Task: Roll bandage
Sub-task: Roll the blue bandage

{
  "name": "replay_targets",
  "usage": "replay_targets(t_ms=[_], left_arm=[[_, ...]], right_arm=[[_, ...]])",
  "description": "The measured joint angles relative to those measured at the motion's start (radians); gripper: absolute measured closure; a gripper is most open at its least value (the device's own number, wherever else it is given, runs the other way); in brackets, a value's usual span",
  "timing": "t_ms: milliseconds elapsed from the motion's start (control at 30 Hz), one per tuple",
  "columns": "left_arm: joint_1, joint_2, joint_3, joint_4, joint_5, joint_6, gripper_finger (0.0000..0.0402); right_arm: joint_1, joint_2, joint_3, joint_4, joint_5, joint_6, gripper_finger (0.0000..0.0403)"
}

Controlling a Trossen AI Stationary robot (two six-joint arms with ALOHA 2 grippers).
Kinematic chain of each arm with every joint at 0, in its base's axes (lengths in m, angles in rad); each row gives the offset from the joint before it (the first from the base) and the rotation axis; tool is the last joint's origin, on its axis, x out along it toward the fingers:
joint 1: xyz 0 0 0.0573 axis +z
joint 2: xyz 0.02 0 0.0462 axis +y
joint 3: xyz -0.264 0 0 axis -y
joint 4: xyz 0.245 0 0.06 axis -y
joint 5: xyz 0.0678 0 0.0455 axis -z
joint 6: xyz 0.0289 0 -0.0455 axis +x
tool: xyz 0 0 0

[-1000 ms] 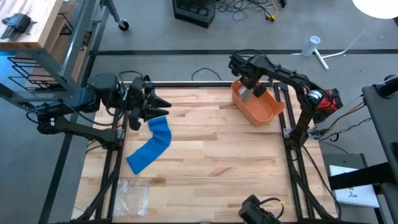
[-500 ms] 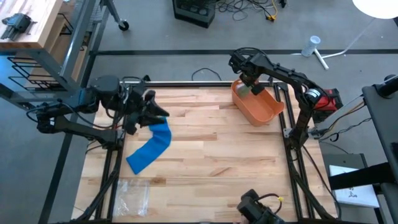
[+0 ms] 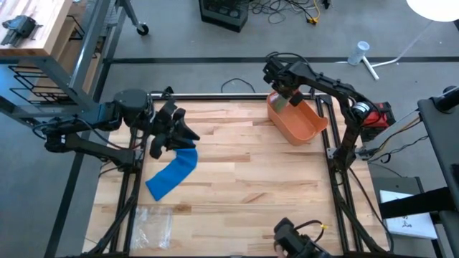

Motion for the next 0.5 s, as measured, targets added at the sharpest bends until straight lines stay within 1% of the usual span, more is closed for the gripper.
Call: replay_targets(t_ms=[133,233,367,433,500], left_arm=[[0.000,0.000,0.000,0.001,0.000,0.024,0.0220],[0.000,0.002,0.000,0.003,0.000,0.042,0.0215],[0.000,0.008,0.000,0.004,-0.004,0.057,0.0215],[0.000,0.011,0.000,0.003,-0.030,0.088,0.0218],[0.000,0.015,0.000,0.003,-0.064,0.121,0.0223]], right_arm=[[0.001,-0.008,0.002,-0.001,-0.020,-0.017,0.0250],[0.007,-0.017,0.021,0.000,-0.027,-0.087,0.0222],[0.017,-0.055,0.056,-0.013,-0.027,-0.217,0.0205],[0.037,-0.087,0.072,-0.043,-0.014,-0.272,0.0202],[0.080,-0.118,0.087,-0.065,0.016,-0.311,0.0202]])
